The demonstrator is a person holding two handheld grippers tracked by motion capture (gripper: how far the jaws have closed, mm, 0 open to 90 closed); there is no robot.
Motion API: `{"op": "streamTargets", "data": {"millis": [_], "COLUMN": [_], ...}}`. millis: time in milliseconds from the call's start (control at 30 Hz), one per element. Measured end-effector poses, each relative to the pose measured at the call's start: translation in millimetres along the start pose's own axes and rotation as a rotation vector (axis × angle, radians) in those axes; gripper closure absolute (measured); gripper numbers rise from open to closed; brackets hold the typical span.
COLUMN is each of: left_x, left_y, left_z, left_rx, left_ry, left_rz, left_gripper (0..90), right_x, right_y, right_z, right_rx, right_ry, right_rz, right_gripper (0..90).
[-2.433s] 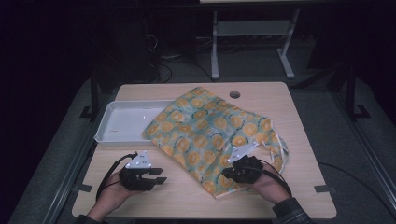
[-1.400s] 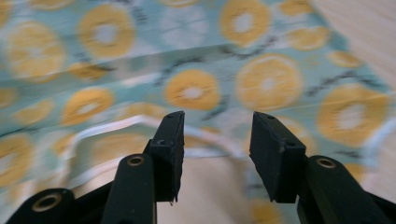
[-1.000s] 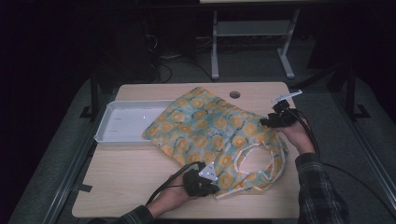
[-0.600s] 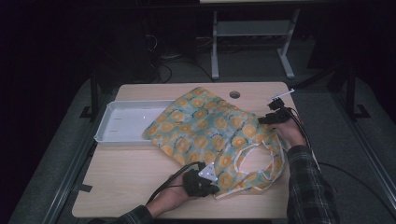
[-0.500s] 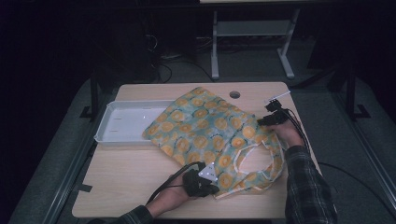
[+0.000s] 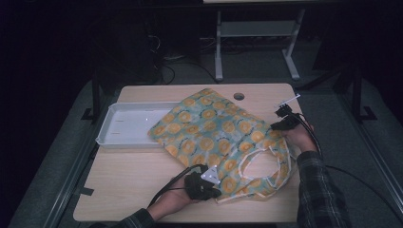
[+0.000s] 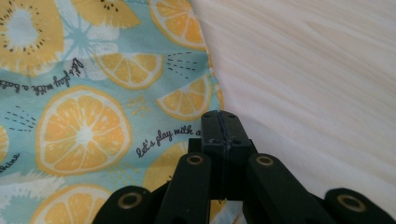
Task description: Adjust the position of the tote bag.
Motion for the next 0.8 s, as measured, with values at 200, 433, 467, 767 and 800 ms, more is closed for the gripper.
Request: {"op": "streamTargets", "data": {"millis": [200,433,467,767,800], "left_x": [-3.0,-8.7,-9.8,-20.4,-21.4], "left_y": [2.4,9.5,10.3,20.3,21.5], "left_z": [-1.5,-4.7,-5.6,-12.9,-13.7], "left_rx": [-0.001,-0.003,-0.008,-0.033,-0.034], "left_ry": [0.017,0.036,0.036,0.055,0.058], "left_rz": [0.002,0.029,0.033,0.062,0.066], "left_gripper": [89.6,89.6,89.6,89.6,89.6], "right_x": [-11.7,-24.6,-27.2,-46.6,-48.9], "right_y": [-6.0,-7.0,-6.8,-0.2,1.0], "right_z": [-10.4,-24.7,-26.2,-46.2,-49.2], "right_rx": [0.001,-0.006,-0.008,-0.03,-0.038], "right_ry": [0.002,0.001,-0.005,0.004,0.005], "right_rz": [-0.012,-0.028,-0.029,-0.032,-0.031], "right_gripper": [89.4,89.4,89.4,89.5,89.4]}}
Point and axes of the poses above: each handheld gripper's, and its own axes: x roughly forward along the jaws, z roughly out of its top, y roughly to its left, the point moved 7 cm from there along x, roughly forward along the jaws, and after that the axes turned 11 degrees about -y, right-handed, at the moved point
